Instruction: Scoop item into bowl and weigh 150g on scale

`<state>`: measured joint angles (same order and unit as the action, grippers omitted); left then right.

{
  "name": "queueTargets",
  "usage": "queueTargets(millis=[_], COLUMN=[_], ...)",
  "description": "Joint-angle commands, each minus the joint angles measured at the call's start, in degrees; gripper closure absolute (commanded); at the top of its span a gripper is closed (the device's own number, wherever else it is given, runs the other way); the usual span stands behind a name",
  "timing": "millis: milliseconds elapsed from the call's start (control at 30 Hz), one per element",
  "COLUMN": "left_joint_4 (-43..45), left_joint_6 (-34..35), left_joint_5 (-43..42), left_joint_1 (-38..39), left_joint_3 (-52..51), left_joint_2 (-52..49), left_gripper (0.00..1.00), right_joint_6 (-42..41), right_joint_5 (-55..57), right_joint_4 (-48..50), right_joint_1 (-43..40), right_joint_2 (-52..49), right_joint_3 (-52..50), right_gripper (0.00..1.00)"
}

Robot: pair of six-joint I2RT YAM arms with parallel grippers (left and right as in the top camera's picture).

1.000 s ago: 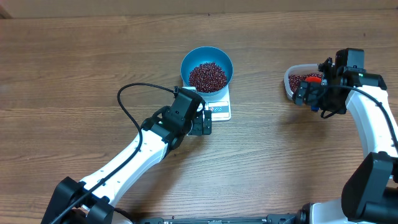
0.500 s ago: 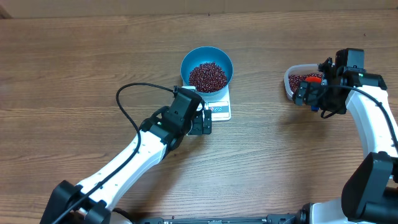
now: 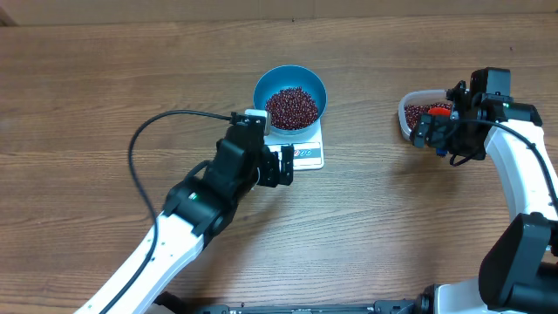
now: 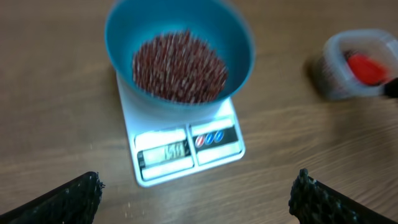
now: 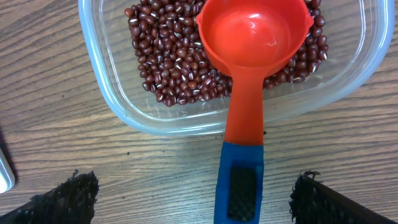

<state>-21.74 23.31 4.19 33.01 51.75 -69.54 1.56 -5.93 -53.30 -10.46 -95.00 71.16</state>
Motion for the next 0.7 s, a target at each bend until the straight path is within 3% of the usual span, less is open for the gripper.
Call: queueTargets(millis=[0, 233, 667], left_joint_4=[0.8, 1.0, 1.4], left_joint_6=[-5.2, -7.1, -9.2], left_joint_5=[1.7, 4.8, 1.7], left_joint_1=[0.3, -1.0, -12.9], left_joint_3=[-0.4, -0.4, -4.3], left_joint_2=[5.3, 13.3, 22.9], left_gripper=[0.01, 0.00, 0.00], right_joint_6=[0.4, 0.4, 0.4], right_joint_5=[0.3, 0.3, 0.3], right_joint_4=[0.3, 0.3, 0.3], right_joint_1=[-0.2, -0.2, -0.2], right_joint_2=[-0.3, -0.3, -0.3], right_joint_3=[1.6, 1.6, 1.6], right_gripper=[0.00, 0.00, 0.00])
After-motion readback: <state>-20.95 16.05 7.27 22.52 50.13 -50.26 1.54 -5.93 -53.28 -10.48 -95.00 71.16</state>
